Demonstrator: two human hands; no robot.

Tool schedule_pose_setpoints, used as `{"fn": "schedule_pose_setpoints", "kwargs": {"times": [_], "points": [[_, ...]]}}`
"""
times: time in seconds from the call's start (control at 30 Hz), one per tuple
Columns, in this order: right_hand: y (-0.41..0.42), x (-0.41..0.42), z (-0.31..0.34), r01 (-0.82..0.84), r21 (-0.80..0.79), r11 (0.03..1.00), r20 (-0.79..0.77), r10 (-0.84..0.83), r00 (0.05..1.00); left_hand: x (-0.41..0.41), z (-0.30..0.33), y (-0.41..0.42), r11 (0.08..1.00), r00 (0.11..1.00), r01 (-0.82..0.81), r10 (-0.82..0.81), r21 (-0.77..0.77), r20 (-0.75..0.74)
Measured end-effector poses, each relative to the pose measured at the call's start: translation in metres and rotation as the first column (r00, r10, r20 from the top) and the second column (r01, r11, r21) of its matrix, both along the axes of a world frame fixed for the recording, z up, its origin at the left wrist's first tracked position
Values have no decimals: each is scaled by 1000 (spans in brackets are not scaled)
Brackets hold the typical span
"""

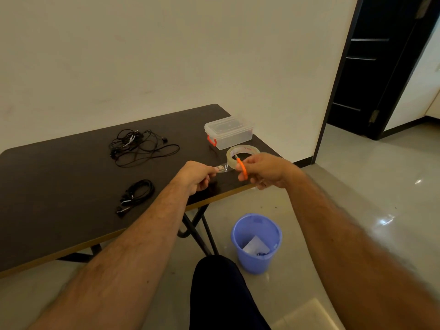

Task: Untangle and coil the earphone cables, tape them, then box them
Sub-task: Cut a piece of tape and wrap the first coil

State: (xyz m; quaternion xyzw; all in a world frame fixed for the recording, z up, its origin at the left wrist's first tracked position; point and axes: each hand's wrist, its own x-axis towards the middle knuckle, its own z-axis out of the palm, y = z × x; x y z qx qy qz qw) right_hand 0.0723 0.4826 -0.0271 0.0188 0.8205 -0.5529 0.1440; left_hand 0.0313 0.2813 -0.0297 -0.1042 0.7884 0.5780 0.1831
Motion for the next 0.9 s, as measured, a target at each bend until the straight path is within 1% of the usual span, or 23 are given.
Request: {"fn": "schedule_pose_setpoints", "kwargs": {"times": [0.07,0.13,0.33,0.43,0.67,0.9], "points": [[1,9,-3,-118,-38,992,141,122,982,-2,2,0,999,999,-15,14,37,31],[2,14,-6,-177,-102,979,246,197,949,-2,4,-1,997,998,-37,33,68,60],[-4,14,-11,-250,-246,936,288,317,904,-4,4,2,991,997,-44,35,129,71],[-10,7,-11,-235,-291,927,271,316,909,-6,3,3,988,996,-47,36,146,80],[-17,-3,-13,-165,-306,938,269,251,930,-5,4,-2,986,996,-48,35,158,87],[-18,-5,-10,-146,-273,951,279,224,934,-5,5,-4,990,995,-46,34,134,90]]}}
